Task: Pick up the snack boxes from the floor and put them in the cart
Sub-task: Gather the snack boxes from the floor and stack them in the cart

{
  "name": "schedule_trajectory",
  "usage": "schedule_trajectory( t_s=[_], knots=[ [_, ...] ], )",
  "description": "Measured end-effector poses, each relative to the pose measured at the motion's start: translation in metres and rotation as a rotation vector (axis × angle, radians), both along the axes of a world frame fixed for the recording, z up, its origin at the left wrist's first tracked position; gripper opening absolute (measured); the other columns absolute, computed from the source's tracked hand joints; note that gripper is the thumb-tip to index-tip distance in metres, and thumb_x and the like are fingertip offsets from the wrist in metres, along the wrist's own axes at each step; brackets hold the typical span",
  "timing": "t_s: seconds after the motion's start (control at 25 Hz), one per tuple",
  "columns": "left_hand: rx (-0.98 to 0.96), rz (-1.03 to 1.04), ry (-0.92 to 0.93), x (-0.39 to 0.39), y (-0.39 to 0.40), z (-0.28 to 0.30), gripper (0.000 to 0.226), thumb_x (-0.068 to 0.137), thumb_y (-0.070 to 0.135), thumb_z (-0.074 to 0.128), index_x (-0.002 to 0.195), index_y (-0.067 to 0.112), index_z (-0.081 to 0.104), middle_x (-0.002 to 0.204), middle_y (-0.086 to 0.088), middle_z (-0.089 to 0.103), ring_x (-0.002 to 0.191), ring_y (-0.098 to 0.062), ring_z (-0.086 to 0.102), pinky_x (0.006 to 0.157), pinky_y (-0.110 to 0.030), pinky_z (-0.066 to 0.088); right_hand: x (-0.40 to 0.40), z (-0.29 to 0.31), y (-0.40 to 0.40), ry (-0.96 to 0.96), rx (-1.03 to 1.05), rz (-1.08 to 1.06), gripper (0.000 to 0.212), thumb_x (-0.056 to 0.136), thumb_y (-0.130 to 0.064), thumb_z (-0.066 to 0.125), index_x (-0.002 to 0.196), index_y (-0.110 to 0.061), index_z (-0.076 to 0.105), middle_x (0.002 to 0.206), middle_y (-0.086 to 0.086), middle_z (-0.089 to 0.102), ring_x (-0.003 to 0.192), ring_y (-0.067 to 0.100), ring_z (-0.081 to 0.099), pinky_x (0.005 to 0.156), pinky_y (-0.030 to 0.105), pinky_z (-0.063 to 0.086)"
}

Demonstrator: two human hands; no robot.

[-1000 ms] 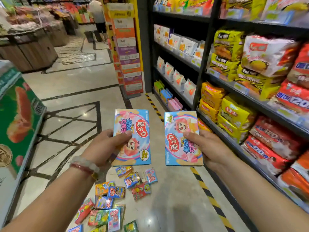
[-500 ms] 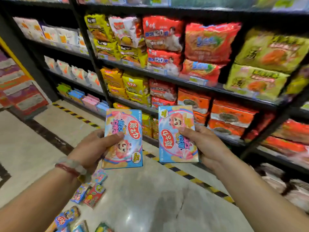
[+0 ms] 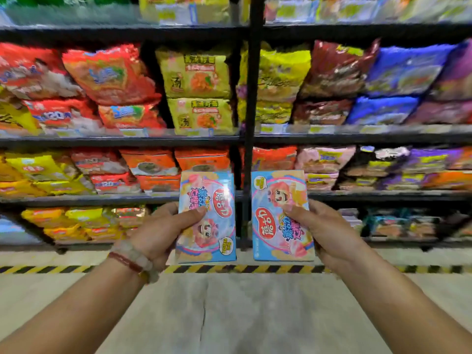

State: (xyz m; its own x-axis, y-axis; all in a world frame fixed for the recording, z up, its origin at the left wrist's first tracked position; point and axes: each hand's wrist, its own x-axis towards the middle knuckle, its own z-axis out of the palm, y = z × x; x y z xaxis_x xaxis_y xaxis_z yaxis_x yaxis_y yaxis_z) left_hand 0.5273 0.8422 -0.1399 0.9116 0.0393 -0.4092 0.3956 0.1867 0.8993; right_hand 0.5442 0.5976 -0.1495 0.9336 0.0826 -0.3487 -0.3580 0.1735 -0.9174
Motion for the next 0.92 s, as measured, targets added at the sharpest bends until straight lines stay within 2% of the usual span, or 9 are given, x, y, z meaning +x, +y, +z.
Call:
schedule_trajectory(
  t_s=[0.12,0.2,0.32,0.44,0.52,0.72,0.92],
  knots=[
    [-0.005,-0.179,0.013,0.022,-0.068,-0.003,0.038,0.07,0.017,0.066,0.104,0.001,0.065,0.095,-0.019,0.072,0.072,-0.027,0.071,0.066,-0.041,0.059,-0.013,0.0,-0.068,0.002,0.001,-0.188,0.02,0.083,-0.01,0.066,0.101,0.0,0.066,0.093,0.017,0.073,0.074,0.025,0.072,0.065,0.037,0.06],
    [0.009,-0.288,0.029,0.036,-0.112,-0.004,0.032,0.075,0.016,0.066,0.104,0.001,0.065,0.095,-0.019,0.072,0.072,-0.028,0.071,0.068,-0.043,0.058,-0.022,0.001,-0.107,0.025,0.007,-0.29,0.022,0.085,-0.011,0.065,0.104,0.0,0.065,0.096,0.017,0.073,0.08,0.028,0.071,0.068,0.038,0.06],
    [-0.005,-0.419,0.052,0.059,-0.173,-0.007,0.018,0.087,0.01,0.059,0.101,0.0,0.065,0.093,-0.02,0.072,0.067,-0.027,0.071,0.064,-0.043,0.058,-0.034,0.001,-0.158,0.026,0.013,-0.438,0.025,0.086,-0.011,0.064,0.108,0.001,0.064,0.098,0.018,0.072,0.083,0.03,0.07,0.067,0.037,0.06],
    [-0.023,-0.592,0.07,0.084,-0.236,-0.01,0.019,0.088,0.008,0.057,0.104,0.0,0.063,0.093,-0.02,0.072,0.067,-0.027,0.071,0.056,-0.039,0.059,-0.045,0.001,-0.205,0.034,-0.005,-0.589,0.02,0.087,-0.013,0.064,0.103,-0.001,0.065,0.095,0.016,0.073,0.077,0.027,0.072,0.064,0.035,0.06],
    [-0.031,-0.695,0.058,0.103,-0.276,-0.012,0.019,0.088,0.007,0.057,0.104,0.0,0.063,0.089,-0.018,0.073,0.065,-0.026,0.071,0.052,-0.035,0.058,-0.051,0.002,-0.231,0.042,-0.006,-0.685,0.016,0.087,-0.014,0.064,0.1,-0.003,0.065,0.096,0.016,0.073,0.079,0.027,0.072,0.068,0.037,0.06],
    [-0.069,-0.961,0.031,0.143,-0.379,-0.004,0.028,0.08,0.01,0.061,0.107,0.003,0.063,0.088,-0.017,0.073,0.067,-0.027,0.071,0.055,-0.037,0.058,-0.06,0.009,-0.29,0.033,-0.004,-0.972,0.018,0.086,-0.013,0.064,0.1,-0.002,0.065,0.094,0.016,0.073,0.078,0.028,0.071,0.073,0.039,0.059],
    [-0.021,-1.222,-0.017,0.151,-0.476,0.0,0.034,0.068,0.016,0.064,0.099,0.002,0.066,0.086,-0.016,0.073,0.065,-0.025,0.071,0.061,-0.039,0.06,-0.088,0.004,-0.336,0.012,0.025,-1.224,0.015,0.086,-0.013,0.062,0.097,-0.004,0.066,0.093,0.016,0.074,0.077,0.026,0.071,0.073,0.038,0.059]
  ],
)
